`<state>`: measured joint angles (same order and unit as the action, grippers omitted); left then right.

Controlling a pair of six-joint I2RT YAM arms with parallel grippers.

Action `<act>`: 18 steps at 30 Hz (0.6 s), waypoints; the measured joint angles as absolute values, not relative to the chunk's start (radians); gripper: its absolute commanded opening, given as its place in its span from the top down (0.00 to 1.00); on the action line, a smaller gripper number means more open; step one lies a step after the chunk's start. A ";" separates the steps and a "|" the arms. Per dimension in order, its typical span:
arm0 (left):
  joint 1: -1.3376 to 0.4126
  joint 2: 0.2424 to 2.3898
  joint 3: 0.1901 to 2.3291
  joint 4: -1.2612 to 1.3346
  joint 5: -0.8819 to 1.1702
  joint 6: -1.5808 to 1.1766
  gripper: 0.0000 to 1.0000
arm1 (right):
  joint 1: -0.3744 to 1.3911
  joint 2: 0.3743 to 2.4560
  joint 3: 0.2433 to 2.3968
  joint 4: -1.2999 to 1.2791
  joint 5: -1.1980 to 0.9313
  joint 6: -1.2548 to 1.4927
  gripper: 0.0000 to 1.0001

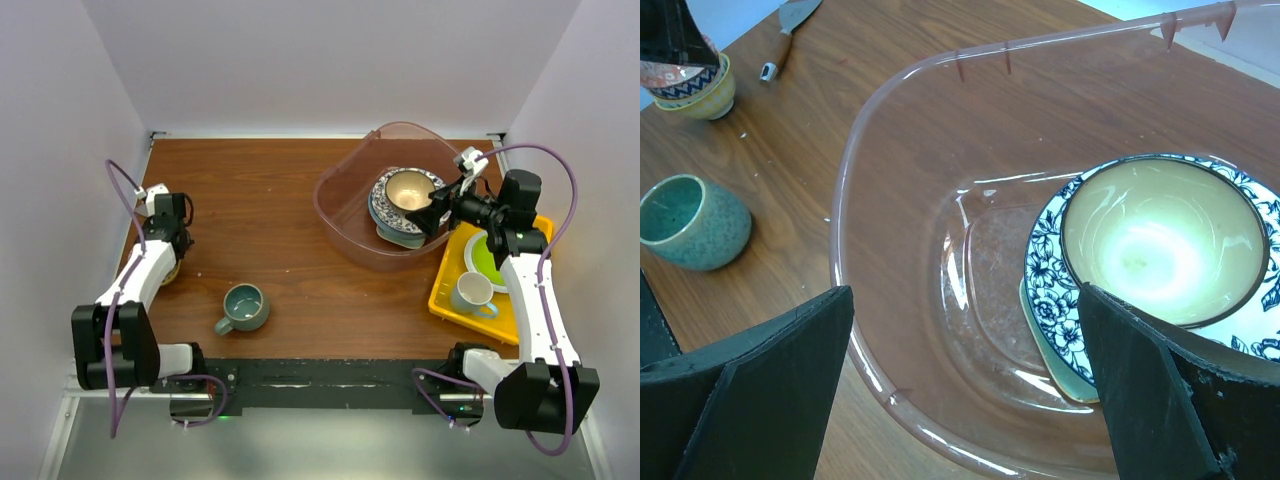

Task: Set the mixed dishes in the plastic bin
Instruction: Pick up the bowl from the center of the board.

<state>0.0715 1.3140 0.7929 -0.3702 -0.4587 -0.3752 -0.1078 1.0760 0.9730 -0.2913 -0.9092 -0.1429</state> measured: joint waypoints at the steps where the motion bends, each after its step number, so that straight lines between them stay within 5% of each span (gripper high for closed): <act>1: 0.072 1.301 0.793 -0.374 -0.453 -0.375 1.00 | -0.108 1.076 0.973 -0.291 -0.909 -0.143 0.02; 18: 0.072 1.141 0.793 -0.414 -0.389 -0.375 1.00 | -0.108 1.076 0.973 -0.291 -0.909 -0.143 0.02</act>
<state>0.0715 1.1408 0.7929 -0.4141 -0.3885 -0.3748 -0.1078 1.0760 0.9730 -0.2913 -0.9089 -0.1432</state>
